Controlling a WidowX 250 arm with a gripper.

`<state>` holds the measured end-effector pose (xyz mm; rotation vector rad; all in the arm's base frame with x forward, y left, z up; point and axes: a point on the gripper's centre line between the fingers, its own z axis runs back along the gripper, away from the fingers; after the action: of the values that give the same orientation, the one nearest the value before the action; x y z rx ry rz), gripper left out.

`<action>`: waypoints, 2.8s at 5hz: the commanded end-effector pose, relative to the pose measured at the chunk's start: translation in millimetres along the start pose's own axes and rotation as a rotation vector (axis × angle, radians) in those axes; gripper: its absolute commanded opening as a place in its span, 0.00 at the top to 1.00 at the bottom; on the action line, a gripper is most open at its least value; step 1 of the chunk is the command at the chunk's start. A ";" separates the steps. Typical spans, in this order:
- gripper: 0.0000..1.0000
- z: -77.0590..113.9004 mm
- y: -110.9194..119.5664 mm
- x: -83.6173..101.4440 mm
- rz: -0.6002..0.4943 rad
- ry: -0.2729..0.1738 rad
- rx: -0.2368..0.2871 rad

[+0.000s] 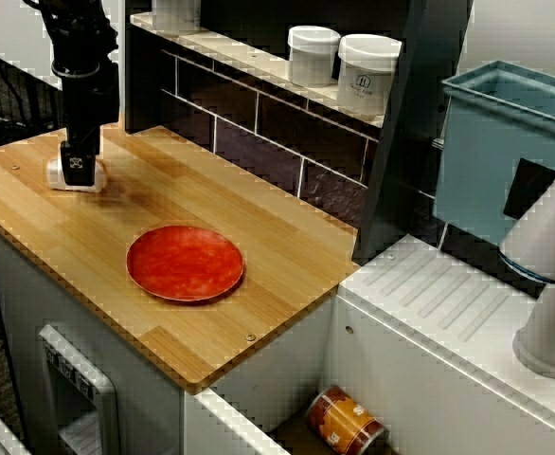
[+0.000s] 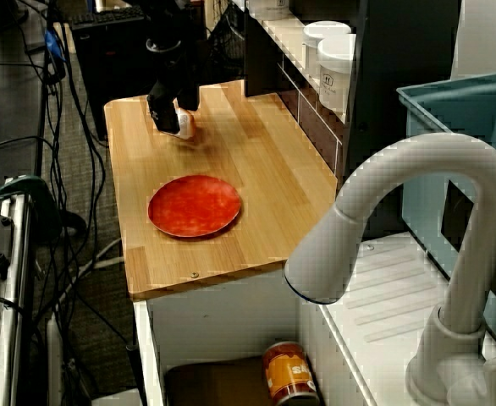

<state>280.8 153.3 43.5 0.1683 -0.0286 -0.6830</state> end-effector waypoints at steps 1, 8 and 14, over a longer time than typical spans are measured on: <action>0.00 7.8 0.5 -4.7 -0.016 -0.002 0.021; 1.00 61.0 -93.8 57.7 -0.213 -0.216 0.172; 1.00 29.6 -116.6 101.4 -0.240 -0.197 0.317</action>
<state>281.1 -4.3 43.4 0.4036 -0.2830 -0.9349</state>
